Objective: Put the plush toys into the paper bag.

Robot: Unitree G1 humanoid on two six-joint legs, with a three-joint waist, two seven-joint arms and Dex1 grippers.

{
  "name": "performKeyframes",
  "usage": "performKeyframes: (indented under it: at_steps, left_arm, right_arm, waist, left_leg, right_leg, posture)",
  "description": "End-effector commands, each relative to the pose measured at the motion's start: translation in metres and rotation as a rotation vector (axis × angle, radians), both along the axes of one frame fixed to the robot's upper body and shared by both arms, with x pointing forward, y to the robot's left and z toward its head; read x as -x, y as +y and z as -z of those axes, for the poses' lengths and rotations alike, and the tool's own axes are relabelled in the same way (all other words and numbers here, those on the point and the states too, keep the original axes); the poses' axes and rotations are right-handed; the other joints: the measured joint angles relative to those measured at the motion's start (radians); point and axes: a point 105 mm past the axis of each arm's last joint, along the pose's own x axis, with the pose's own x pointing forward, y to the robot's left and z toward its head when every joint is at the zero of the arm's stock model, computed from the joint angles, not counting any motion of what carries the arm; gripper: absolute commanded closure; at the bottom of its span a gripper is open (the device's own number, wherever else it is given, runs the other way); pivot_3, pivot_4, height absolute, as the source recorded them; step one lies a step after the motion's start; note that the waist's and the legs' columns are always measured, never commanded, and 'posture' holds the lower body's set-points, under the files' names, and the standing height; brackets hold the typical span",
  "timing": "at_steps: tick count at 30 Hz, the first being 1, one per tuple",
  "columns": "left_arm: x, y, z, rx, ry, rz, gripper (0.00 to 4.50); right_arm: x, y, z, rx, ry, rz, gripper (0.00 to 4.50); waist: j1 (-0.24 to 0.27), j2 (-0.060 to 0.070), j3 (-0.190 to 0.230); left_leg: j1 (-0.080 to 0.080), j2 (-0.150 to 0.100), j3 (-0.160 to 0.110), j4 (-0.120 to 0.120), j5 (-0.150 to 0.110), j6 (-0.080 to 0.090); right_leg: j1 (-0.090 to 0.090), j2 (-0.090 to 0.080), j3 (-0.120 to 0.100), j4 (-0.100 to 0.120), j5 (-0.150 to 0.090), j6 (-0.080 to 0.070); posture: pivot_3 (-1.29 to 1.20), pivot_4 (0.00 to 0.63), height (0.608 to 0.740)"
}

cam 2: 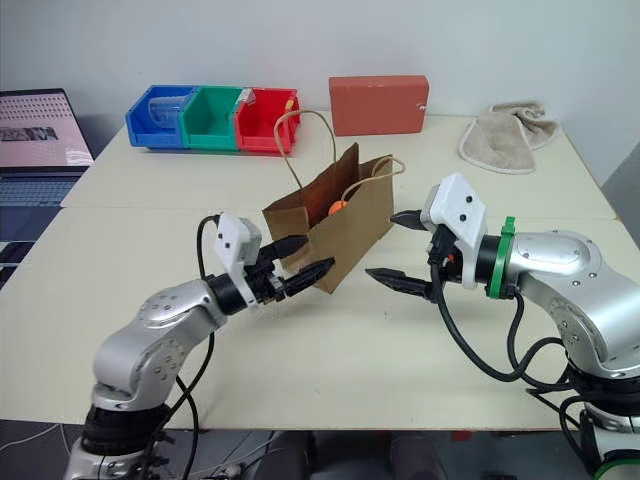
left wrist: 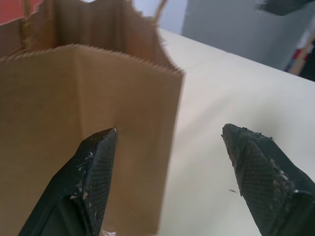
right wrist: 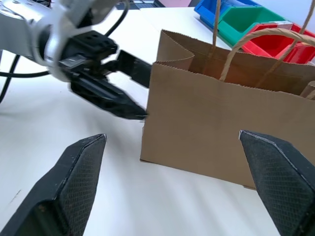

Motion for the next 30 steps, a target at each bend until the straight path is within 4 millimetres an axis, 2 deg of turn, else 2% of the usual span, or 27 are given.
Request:
performKeyframes:
  at_steps: [1, 4, 7, 15, 17, 20, 24, 30]
  left_arm:
    - [-0.001, -0.012, -0.006, 0.004, -0.056, 0.013, 0.84]
    - [-0.005, -0.014, -0.003, -0.001, -0.059, 0.001, 0.84]
    - [-0.011, -0.017, -0.002, -0.032, -0.094, -0.013, 1.39]
    - [-0.026, -0.01, -0.005, -0.065, -0.179, -0.113, 4.0]
    - [-0.027, -0.01, -0.006, -0.065, -0.192, -0.113, 4.48]
    - [-0.028, -0.002, -0.01, -0.061, -0.197, -0.093, 4.48]
    - [-0.02, 0.002, -0.015, -0.065, -0.193, 0.043, 4.48]
    - [-0.006, 0.002, -0.024, -0.081, -0.142, 0.366, 4.48]
  right_arm:
    - [0.007, -0.002, -0.012, -0.007, -0.052, -0.002, 0.0]
    - [0.008, -0.002, -0.012, -0.005, -0.049, -0.005, 0.0]
    - [0.009, -0.002, -0.012, 0.001, -0.046, -0.018, 0.0]
    - [0.01, -0.003, -0.013, 0.002, -0.049, -0.03, 0.0]
    - [0.009, -0.003, -0.013, 0.004, -0.05, -0.03, 0.0]
    - [0.008, -0.006, -0.011, 0.016, -0.055, -0.017, 0.0]
    - [0.008, -0.014, -0.01, 0.033, -0.064, 0.012, 0.0]
    - [0.022, -0.045, -0.011, 0.075, -0.059, 0.097, 0.0]
  waist:
    - [0.0, 0.0, 0.0]
    - [0.0, 0.0, 0.0]
    - [0.001, 0.0, 0.0]
    - [0.003, 0.0, 0.0]
    - [0.005, 0.0, 0.0]
    - [0.005, 0.0, 0.0]
    - [0.005, 0.0, 0.0]
    - [0.014, 0.0, 0.0]
  left_leg:
    - [0.0, 0.0, 0.0, 0.0, 0.0, 0.0]
    - [0.0, 0.0, 0.0, 0.0, 0.0, 0.0]
    - [0.0, 0.0, 0.0, 0.0, 0.0, 0.0]
    - [0.0, 0.0, 0.0, 0.0, 0.0, 0.0]
    - [0.0, 0.0, 0.0, 0.0, 0.0, 0.0]
    - [0.0, 0.0, 0.0, 0.0, 0.0, 0.0]
    - [0.0, 0.0, 0.0, -0.001, 0.0, 0.0]
    - [-0.001, 0.0, -0.001, -0.001, 0.0, 0.0]
  right_leg:
    - [0.0, 0.0, 0.0, 0.0, 0.0, 0.0]
    - [0.001, 0.0, 0.0, -0.001, 0.0, 0.0]
    - [0.001, 0.0, 0.0, -0.001, 0.0, 0.0]
    - [0.001, 0.0, 0.0, -0.003, 0.0, 0.001]
    - [0.001, 0.0, 0.0, -0.003, 0.0, 0.001]
    - [0.001, 0.0, 0.0, -0.003, 0.0, 0.001]
    - [0.001, 0.0, 0.0, -0.003, 0.0, 0.001]
    - [0.001, 0.0, -0.002, -0.005, 0.0, 0.001]
  posture:
    - [0.0, 0.15, 0.74]
    - [0.0, 0.15, 0.74]
    - [0.0, 0.15, 0.74]
    - [0.0, 0.15, 0.74]
    - [0.0, 0.15, 0.74]
    - [0.0, 0.15, 0.74]
    - [0.0, 0.15, 0.74]
    - [0.0, 0.15, 0.74]
